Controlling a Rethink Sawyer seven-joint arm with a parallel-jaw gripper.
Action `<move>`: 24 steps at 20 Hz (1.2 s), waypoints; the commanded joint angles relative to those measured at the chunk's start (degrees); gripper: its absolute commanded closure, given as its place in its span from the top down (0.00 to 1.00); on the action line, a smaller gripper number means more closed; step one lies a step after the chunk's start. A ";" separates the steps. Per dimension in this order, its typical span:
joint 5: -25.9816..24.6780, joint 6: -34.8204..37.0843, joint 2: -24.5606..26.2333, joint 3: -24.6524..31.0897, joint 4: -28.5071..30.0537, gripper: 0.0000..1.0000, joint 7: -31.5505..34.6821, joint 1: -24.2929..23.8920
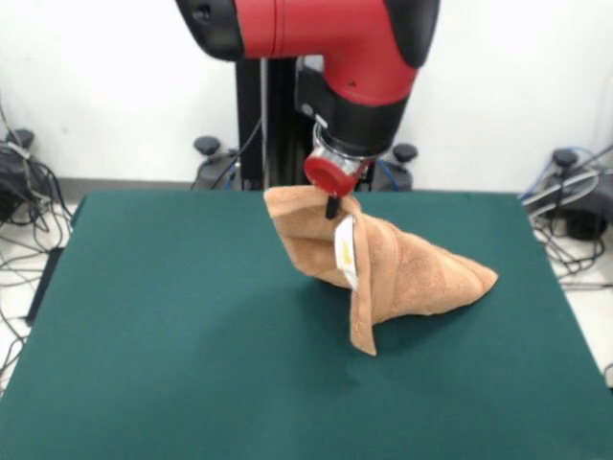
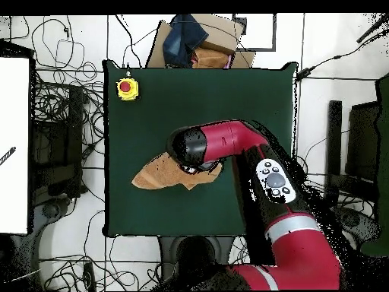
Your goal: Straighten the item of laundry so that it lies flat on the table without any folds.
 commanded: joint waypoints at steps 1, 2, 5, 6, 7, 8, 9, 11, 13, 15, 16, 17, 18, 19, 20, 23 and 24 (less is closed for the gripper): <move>-6.54 -4.41 -1.20 -2.16 4.51 0.00 1.80 1.03; -7.01 -5.28 -0.44 -2.39 3.99 0.00 2.88 1.42; -8.22 -6.51 2.76 -2.78 0.82 0.00 4.46 2.09; -7.78 -6.67 3.22 -2.42 0.82 0.00 4.40 1.84; -6.96 -6.89 3.46 -1.90 1.07 0.00 4.33 1.42; -5.81 -7.26 3.47 -1.06 1.41 0.00 4.13 0.68; -4.43 -8.67 3.40 0.18 2.19 0.00 4.20 -0.47; -3.30 -9.44 1.52 0.94 4.19 0.00 4.49 -1.08; -1.21 -9.24 -0.95 1.97 6.17 0.00 4.76 -1.82; 1.07 -6.58 -4.88 2.74 8.96 0.00 4.07 -1.97; 1.66 -5.93 -6.25 2.66 9.89 0.00 3.90 -2.13; 1.98 -5.25 -6.97 2.31 10.04 0.00 4.19 -1.65; 2.30 -4.56 -7.68 1.97 10.18 0.00 4.48 -1.17; 2.68 -4.11 -8.30 1.94 10.56 0.00 4.40 -0.97; 2.75 -4.14 -8.55 1.74 10.61 0.00 4.46 -0.88; 3.89 -2.30 -10.41 1.67 11.16 0.00 3.72 -0.60; 3.92 -2.07 -10.61 1.39 11.01 0.00 3.73 -0.38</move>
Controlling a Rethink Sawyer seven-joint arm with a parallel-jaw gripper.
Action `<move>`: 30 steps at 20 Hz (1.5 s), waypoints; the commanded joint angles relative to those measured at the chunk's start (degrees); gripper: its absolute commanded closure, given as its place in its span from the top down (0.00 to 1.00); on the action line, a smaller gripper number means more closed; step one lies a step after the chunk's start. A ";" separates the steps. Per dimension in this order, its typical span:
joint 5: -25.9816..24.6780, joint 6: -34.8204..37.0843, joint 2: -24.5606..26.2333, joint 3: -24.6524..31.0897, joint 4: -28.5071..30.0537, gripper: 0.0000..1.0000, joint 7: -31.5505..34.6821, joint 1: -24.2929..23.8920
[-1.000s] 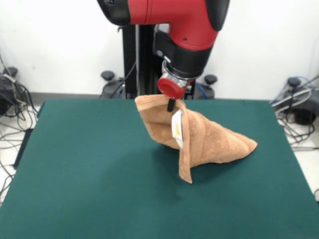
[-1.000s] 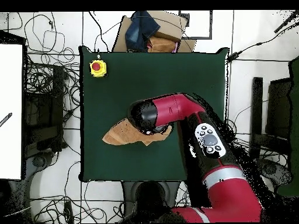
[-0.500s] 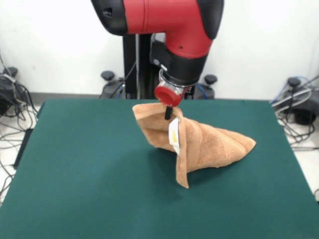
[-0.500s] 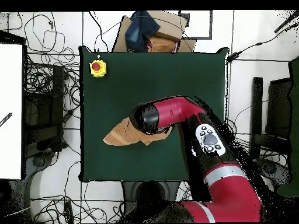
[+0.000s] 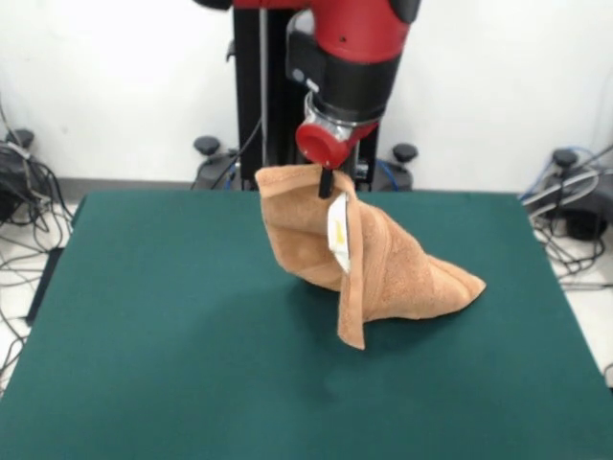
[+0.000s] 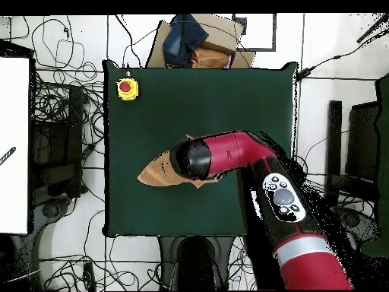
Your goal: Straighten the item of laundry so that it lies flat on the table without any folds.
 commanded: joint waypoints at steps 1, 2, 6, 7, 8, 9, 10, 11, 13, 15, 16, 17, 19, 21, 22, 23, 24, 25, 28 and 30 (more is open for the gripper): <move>2.79 3.90 -4.85 2.04 4.90 0.00 3.27 0.67; 2.74 3.52 -4.80 2.00 4.91 0.00 3.15 0.60; 1.93 3.07 -3.69 1.27 3.98 0.00 3.45 1.18; 1.48 2.94 -3.30 0.91 3.52 0.00 3.84 1.58; 1.26 2.97 -2.93 0.73 3.22 0.00 4.06 1.85; 1.37 3.20 -2.99 0.78 3.10 0.00 4.09 2.00; 1.48 3.43 -3.05 0.83 2.98 0.00 4.11 2.14; 1.43 3.46 -3.02 0.67 2.77 0.00 4.46 2.46; 0.91 2.73 -2.53 0.16 2.43 0.00 5.28 2.97; 0.92 2.00 -2.41 0.03 2.67 0.00 5.73 3.17; 1.26 1.73 -2.59 0.16 2.92 0.00 5.79 2.98; 1.50 2.16 -2.87 0.24 2.96 0.00 5.60 2.99; 1.77 3.31 -3.08 0.23 2.45 0.00 5.25 3.22; 1.28 2.61 -1.98 0.01 1.63 0.00 5.67 3.60; 1.04 2.25 -1.42 -0.10 1.21 0.00 5.88 3.80; 0.78 1.79 -1.03 -0.16 1.11 0.00 5.90 3.84; 0.64 1.45 -0.76 -0.11 1.04 0.00 5.62 3.60; 0.61 1.46 -0.69 -0.04 1.04 0.00 5.17 3.29; 1.33 2.28 -1.66 0.51 1.50 0.00 4.32 2.96; 1.42 2.89 -1.73 -0.13 0.67 0.00 5.92 4.11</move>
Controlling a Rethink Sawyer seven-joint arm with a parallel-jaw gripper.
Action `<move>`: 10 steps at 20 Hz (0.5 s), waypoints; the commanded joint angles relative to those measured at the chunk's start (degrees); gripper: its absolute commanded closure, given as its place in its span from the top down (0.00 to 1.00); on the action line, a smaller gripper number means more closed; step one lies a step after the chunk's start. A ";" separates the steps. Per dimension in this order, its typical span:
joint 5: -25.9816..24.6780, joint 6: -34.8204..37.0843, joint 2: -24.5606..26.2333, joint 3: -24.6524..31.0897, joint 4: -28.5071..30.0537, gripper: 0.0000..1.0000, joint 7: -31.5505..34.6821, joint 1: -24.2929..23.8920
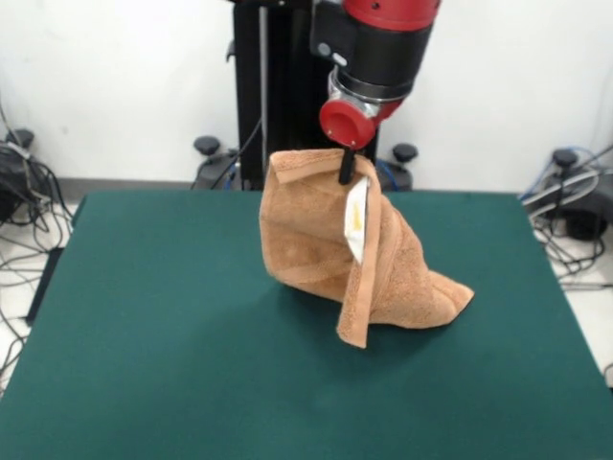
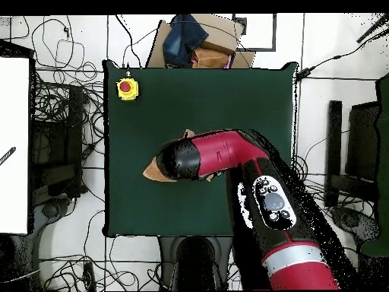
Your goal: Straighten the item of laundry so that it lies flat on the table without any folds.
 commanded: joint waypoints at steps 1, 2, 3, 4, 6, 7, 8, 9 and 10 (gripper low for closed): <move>0.83 3.34 1.15 -0.46 -0.69 0.00 7.14 2.67; 1.05 4.09 1.42 -0.71 -1.60 0.00 8.12 3.63; 1.51 4.57 1.47 -0.85 -2.13 0.00 8.99 4.36; 1.91 5.16 1.35 -0.96 -2.40 0.00 9.51 4.93; 2.82 5.67 1.28 -1.10 -2.87 0.00 10.66 5.86; 3.20 5.69 1.37 -1.26 -3.14 0.00 11.25 6.37; 3.57 5.71 1.45 -1.42 -3.41 0.00 11.84 6.88; 4.01 5.77 1.43 -1.57 -3.53 0.00 12.23 7.26; 4.45 5.82 1.41 -1.71 -3.65 0.00 12.61 7.64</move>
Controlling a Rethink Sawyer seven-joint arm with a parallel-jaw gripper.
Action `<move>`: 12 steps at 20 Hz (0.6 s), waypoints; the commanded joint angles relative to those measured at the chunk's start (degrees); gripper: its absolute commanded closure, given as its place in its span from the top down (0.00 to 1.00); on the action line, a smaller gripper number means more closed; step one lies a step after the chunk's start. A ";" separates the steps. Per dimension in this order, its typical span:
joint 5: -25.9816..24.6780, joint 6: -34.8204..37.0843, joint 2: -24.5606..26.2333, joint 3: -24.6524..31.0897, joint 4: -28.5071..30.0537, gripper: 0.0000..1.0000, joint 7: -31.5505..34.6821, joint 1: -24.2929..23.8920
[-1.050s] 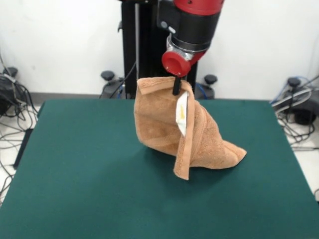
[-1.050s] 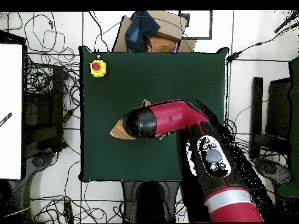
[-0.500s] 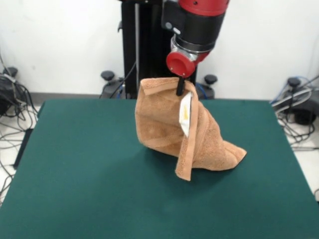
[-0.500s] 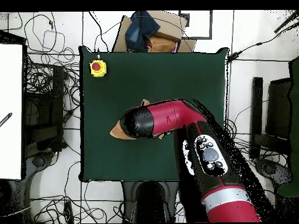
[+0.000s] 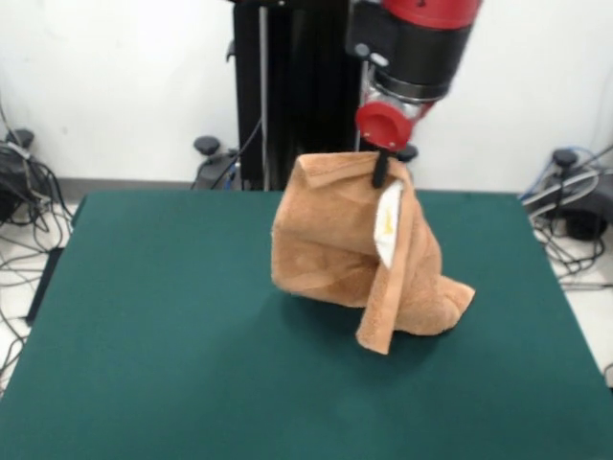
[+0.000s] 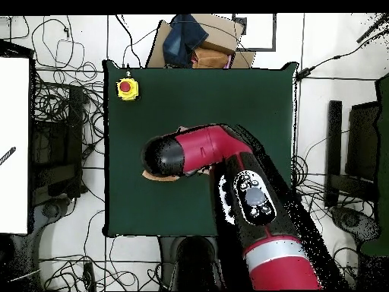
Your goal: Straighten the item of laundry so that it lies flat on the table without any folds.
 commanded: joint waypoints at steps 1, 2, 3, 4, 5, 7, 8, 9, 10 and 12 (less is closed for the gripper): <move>3.79 5.70 1.39 -1.42 -2.08 0.00 12.97 3.88; 4.06 5.86 1.44 -1.66 -2.31 0.00 13.15 4.30; 4.32 6.03 1.49 -1.91 -2.54 0.00 13.33 4.72; 4.59 6.20 1.54 -2.15 -2.77 0.00 13.51 5.14; 4.88 6.25 1.47 -2.31 -2.81 0.00 13.32 5.26; 5.28 6.19 1.40 -2.68 -2.75 0.00 13.00 5.53; 5.44 5.93 1.33 -2.85 -2.57 0.00 12.94 5.60; 5.50 5.86 1.32 -3.05 -2.50 0.00 12.78 5.69; 5.72 6.03 1.29 -3.08 -2.65 0.00 12.60 5.82; 6.07 5.93 1.12 -3.18 -2.50 0.00 11.97 5.70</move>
